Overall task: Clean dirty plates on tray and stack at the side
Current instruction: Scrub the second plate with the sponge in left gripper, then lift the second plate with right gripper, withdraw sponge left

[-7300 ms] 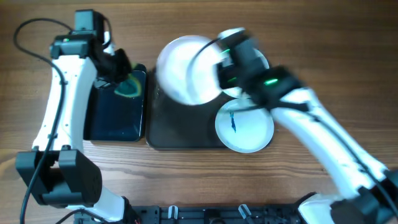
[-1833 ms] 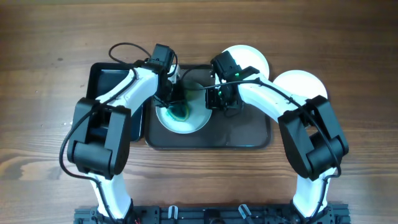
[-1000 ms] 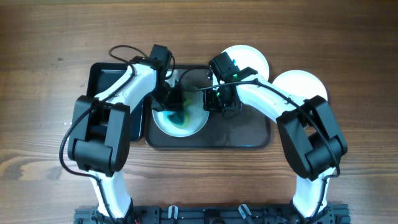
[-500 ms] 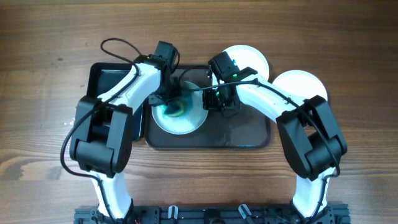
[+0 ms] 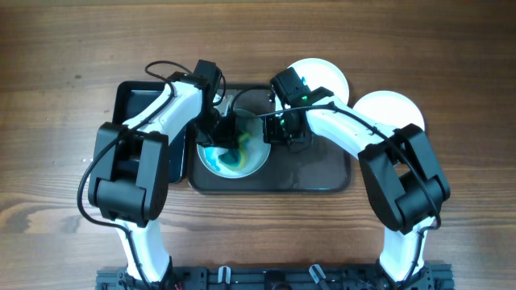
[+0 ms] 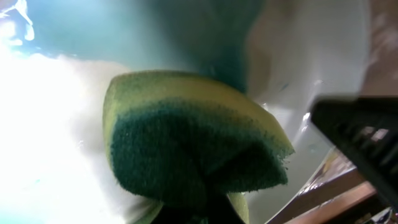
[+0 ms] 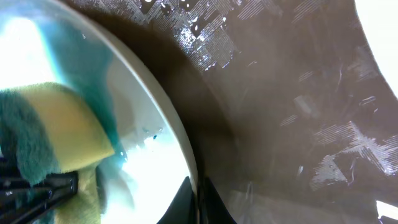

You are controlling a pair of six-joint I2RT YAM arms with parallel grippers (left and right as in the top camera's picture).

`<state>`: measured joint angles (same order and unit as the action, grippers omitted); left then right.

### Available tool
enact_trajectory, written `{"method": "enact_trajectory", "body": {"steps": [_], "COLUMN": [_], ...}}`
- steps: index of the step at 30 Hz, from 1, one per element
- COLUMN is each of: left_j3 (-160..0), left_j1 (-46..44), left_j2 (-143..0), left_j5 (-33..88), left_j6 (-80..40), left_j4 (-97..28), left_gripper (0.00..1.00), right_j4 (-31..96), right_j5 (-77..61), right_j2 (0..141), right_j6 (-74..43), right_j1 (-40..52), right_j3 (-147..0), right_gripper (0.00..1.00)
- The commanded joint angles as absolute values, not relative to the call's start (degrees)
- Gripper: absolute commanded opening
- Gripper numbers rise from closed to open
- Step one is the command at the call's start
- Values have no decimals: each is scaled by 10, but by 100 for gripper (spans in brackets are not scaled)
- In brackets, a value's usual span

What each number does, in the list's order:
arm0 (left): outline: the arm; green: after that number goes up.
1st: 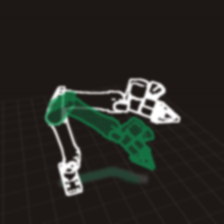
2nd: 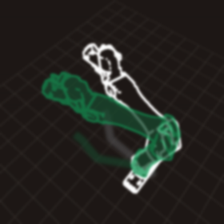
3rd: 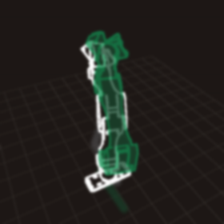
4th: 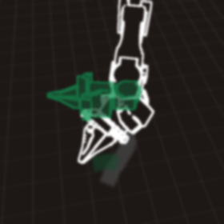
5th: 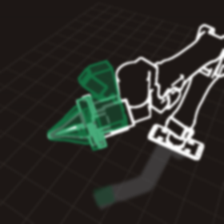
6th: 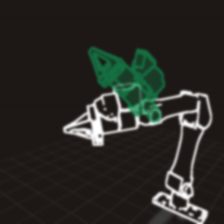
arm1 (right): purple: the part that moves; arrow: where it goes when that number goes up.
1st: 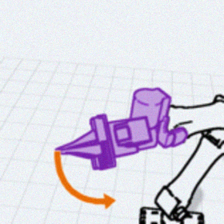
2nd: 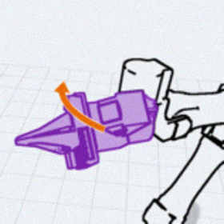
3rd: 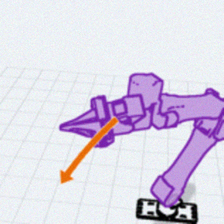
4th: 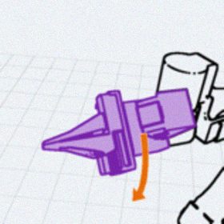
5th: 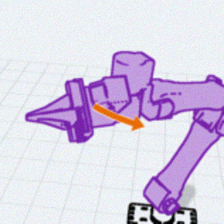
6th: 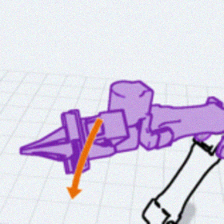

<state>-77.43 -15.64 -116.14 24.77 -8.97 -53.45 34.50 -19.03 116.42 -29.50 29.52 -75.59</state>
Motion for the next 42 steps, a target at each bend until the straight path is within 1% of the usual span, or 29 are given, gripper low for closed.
{"method": "enact_trajectory", "body": {"steps": [1, 2, 6, 10, 14, 19, 27, 32, 35, 37, 42], "left_j3": [-769, -769, -769, -770, -782, -829, -942, -961, -960, -960, -960], "left_j1": [-160, -160, -160, -160, -160, -160, -154, -126, -99, -87, -60], "left_j2": [-1170, -1170, -1170, -1170, -1166, -1151, -1117, -1102, -1103, -1103, -1103], "left_j5": [263, 190, 37, -31, -112, -116, -38, -39, -39, -39, -39], "left_j6": [-64, -87, -167, -190, -235, -246, -242, -242, -243, -243, -243], "left_j4": [-478, -453, -423, -433, -484, -545, -658, -677, -676, -673, -671], "left_gripper": [4, 4, 4, 4, 4, 4, 4, 4, 4, 4, 4], "right_j4": [343, 343, 343, 343, 343, 343, 344, 336, 339, 350, 405], "right_j5": [-180, -180, -180, -180, -181, -181, -181, -210, -199, -165, 26], "right_j2": [1169, 1169, 1169, 1169, 1169, 1169, 1169, 1157, 1128, 1102, 1037], "right_j6": [-298, -298, -298, -298, -300, -300, -300, -265, -245, -240, -239], "right_j1": [290, 290, 290, 290, 290, 290, 290, 290, 291, 295, 326], "right_j3": [-768, -768, -768, -768, -768, -768, -768, -768, -768, -768, -768], "right_gripper": [4, 4, 4, 4, 4, 4, 4, 4, 4, 4, 4]}}
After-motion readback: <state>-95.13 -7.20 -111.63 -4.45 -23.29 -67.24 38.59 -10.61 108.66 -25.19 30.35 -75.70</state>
